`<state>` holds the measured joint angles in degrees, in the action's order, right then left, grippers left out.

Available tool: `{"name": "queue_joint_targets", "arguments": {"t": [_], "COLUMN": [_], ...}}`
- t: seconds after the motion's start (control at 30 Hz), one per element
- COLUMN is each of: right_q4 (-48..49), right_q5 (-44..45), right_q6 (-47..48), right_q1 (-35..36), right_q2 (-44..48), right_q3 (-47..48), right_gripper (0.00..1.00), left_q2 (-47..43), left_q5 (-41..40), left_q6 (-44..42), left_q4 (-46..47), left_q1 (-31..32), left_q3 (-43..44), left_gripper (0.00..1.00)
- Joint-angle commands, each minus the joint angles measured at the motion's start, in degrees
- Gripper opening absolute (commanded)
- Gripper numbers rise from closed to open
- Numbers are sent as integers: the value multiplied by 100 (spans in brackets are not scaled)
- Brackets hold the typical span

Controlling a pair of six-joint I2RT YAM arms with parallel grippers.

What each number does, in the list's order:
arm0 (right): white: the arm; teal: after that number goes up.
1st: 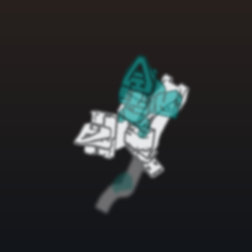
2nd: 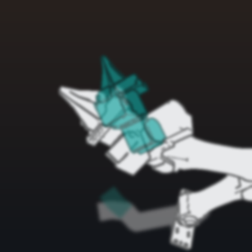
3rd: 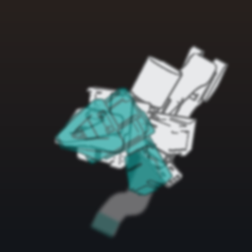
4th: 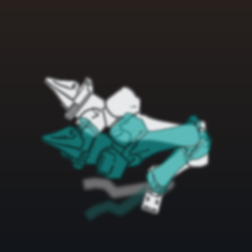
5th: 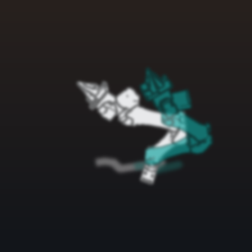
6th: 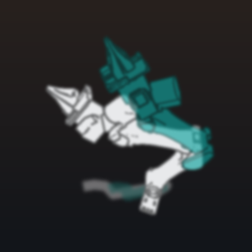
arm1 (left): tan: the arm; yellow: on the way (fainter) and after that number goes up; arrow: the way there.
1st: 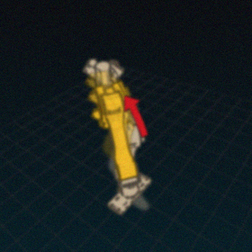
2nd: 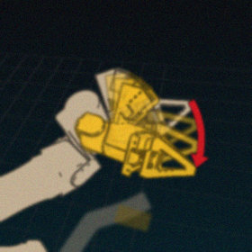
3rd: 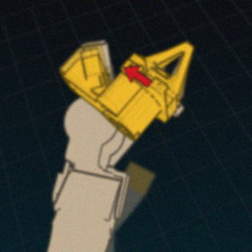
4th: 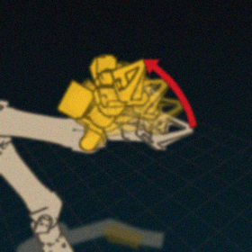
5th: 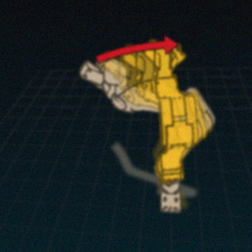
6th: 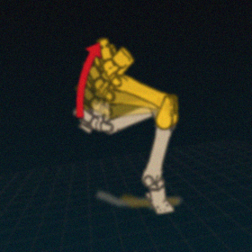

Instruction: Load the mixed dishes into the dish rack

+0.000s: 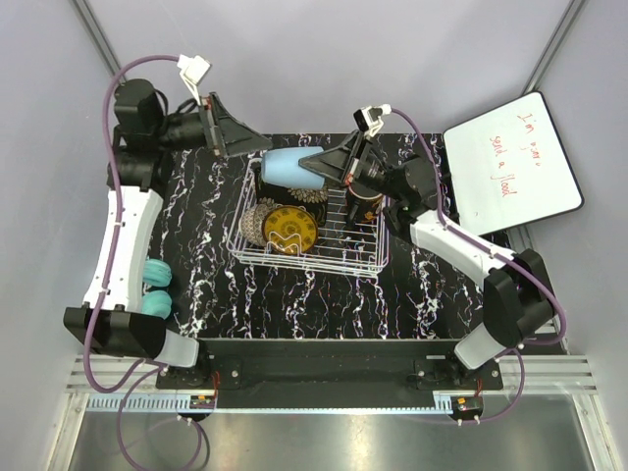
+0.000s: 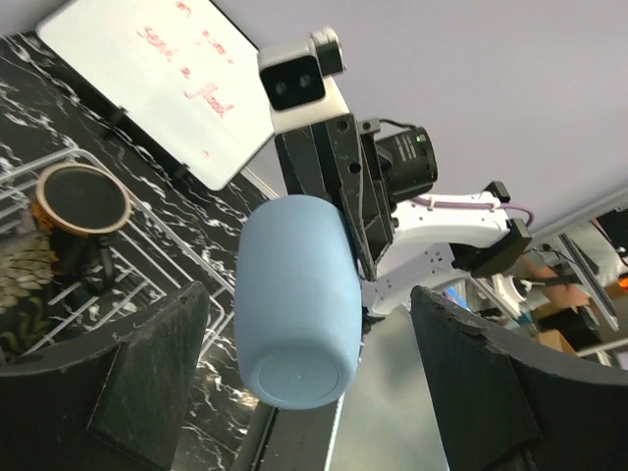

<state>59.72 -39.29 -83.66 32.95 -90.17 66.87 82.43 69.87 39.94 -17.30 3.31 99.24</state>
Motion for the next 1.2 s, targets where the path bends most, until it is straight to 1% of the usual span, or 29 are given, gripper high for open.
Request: {"name": "queue_joint_targets", "arguments": {"t": [0.0,0.17,0.57,1.0,1.07,1.1,1.17], "right_q4": [399,531,944,1147,1155,1173,1217], "right_q5": [-105,-167,149,211,229,229,264], "right_q6": [-194,-353,-520,-661,-661,-661,-687], "right_q1": [-8,-8,-8,133,159,177,194], "right_q2": [-123,-290,-475,-835,-862,-897,-949], "right_q3": [414,590,590,863,871,889,924], "right_gripper": [0,0,0,0,0,0,0], "left_q2": [-289,-395,-430,-395,-368,-351,-342], "left_q5": [-70,-78,-175,-456,-474,-483,-491], "left_q6": [-83,-101,-127,-189,-197,-197,-224], "left_q4": [130,139,139,157,165,166,166], "left_q1": [388,565,802,978,987,996,1031], "left_q3": [-414,-678,-704,-801,-784,-775,-801], "left_gripper": [86,86,84,85,83,80,67]}}
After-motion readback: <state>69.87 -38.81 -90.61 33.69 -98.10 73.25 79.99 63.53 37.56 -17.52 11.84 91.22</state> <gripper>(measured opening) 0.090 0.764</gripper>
